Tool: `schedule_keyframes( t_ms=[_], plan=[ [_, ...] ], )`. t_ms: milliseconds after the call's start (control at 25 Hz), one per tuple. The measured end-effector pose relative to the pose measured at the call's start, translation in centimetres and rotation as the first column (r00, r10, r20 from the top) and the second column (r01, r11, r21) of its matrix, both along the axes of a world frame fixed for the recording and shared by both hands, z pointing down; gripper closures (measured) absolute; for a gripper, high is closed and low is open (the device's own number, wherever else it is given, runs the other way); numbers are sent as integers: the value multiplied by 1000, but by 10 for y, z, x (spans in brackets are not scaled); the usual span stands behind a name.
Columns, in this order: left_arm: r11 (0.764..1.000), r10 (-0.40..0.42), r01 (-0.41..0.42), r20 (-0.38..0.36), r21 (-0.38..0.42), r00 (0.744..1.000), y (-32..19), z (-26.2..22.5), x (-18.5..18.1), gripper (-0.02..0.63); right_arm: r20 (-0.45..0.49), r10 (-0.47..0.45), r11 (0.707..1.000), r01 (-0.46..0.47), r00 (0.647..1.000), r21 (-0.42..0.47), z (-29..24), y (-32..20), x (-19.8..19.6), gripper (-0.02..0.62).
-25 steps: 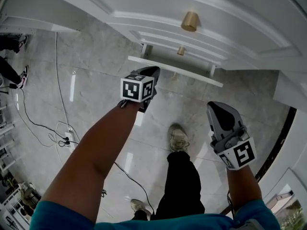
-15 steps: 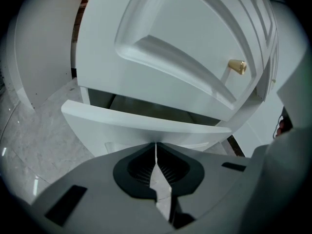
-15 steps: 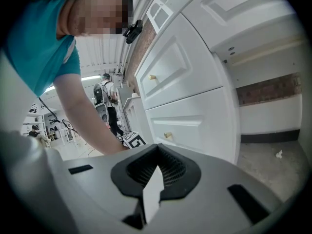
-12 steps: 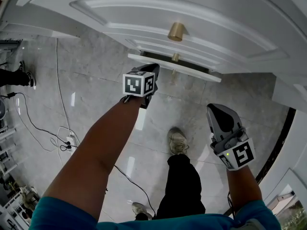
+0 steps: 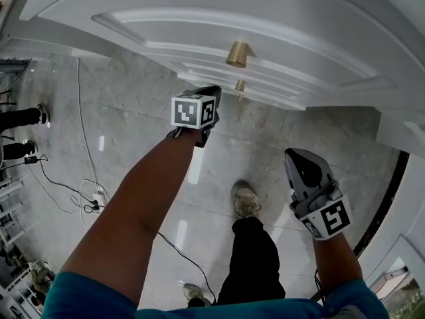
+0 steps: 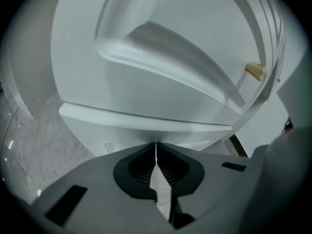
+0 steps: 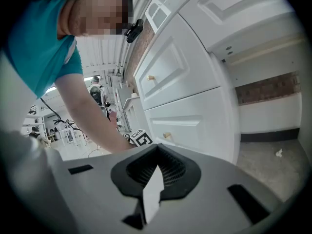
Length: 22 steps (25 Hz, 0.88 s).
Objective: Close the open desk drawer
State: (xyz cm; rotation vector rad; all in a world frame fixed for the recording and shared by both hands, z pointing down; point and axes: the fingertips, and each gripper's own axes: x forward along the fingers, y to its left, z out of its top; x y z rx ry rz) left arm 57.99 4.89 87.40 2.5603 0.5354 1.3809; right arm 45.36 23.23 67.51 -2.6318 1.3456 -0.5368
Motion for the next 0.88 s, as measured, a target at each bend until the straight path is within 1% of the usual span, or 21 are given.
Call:
schedule_keyframes(
  t_ms=[160,280,480,640,720,880],
  plan=[
    [999,13,-13,19,31,1000,1,0,13,584,6,7,1000,-7,1000,-9,1,8,-1,575],
    [999,36,-36,11,34,999,1,0,12,584,13,14,1000,-14,1000,-15,4,12,-3,574],
    [1000,-12,13,21,-11,1000,1,-1,12,584,17,6,1000,-6,1000,4,1,3,-8,574],
    [999,-48,48,-5,-23,999,0,-4,11,584,16,0,1000,0,1000,6,-1,1,-12,574],
    [998,-57,56,-2,-25,998,1,-5,4,584,15,2,1000,-2,1000,4,-1,2,-15,574],
    [998,-50,50,0,-28,999,0,-7,-21,584,20,-9,1000,9,1000,3,-1,-1,-30,574]
  ],
)
